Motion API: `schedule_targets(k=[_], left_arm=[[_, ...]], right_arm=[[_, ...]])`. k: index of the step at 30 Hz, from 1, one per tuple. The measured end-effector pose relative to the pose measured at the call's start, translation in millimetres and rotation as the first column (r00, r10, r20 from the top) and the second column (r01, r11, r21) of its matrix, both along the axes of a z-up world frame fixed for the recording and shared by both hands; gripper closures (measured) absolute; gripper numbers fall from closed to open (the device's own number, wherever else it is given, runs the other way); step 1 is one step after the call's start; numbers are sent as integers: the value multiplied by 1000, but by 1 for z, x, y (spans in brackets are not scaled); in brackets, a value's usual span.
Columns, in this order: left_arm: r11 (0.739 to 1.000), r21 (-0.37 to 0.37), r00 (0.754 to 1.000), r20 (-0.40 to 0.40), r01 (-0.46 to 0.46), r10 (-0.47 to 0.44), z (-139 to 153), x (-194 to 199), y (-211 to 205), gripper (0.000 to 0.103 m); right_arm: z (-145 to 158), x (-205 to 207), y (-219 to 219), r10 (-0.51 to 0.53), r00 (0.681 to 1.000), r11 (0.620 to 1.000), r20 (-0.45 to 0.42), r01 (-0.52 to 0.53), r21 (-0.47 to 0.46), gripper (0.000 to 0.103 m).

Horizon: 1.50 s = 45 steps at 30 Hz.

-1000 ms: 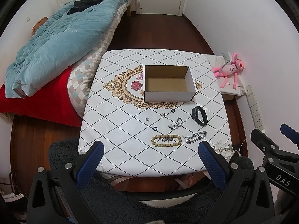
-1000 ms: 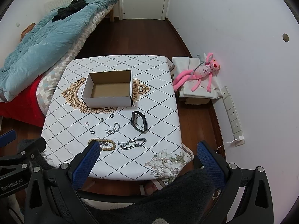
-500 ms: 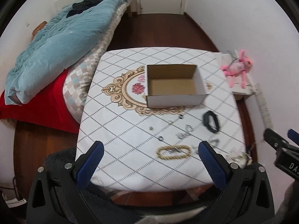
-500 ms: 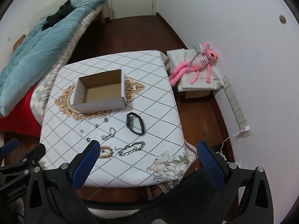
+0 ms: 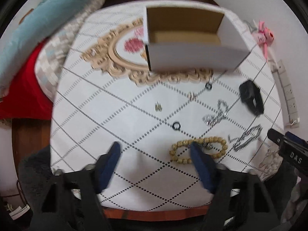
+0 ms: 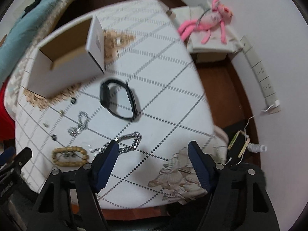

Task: Organize jewelry
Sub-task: 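Grasp the wooden bead bracelet with the left gripper while the right gripper grasps a silver chain bracelet, then carry both bracelets into the cardboard box and open both grippers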

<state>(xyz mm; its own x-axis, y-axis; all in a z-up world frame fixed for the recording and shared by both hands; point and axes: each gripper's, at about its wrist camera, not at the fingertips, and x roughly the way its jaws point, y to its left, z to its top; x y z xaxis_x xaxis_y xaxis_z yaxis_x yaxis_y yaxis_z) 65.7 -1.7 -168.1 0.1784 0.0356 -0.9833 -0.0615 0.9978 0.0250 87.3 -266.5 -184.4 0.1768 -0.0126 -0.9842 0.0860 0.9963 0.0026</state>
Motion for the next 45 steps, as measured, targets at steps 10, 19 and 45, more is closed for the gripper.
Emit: schedule_targets(k=[10, 19, 45], left_arm=[[1000, -26, 996, -86, -9, 7, -32, -6, -6, 47], [998, -65, 997, -75, 3, -8, -42, -11, -14, 64], [976, -196, 985, 161, 90, -59, 68, 0, -16, 97]], right_arm=[[-40, 2, 12, 26, 999, 1000, -21, -26, 2, 36], [-32, -4, 29, 71, 996, 997, 45, -72, 16, 94], [63, -9, 20, 82, 973, 947, 216, -143, 287, 95]])
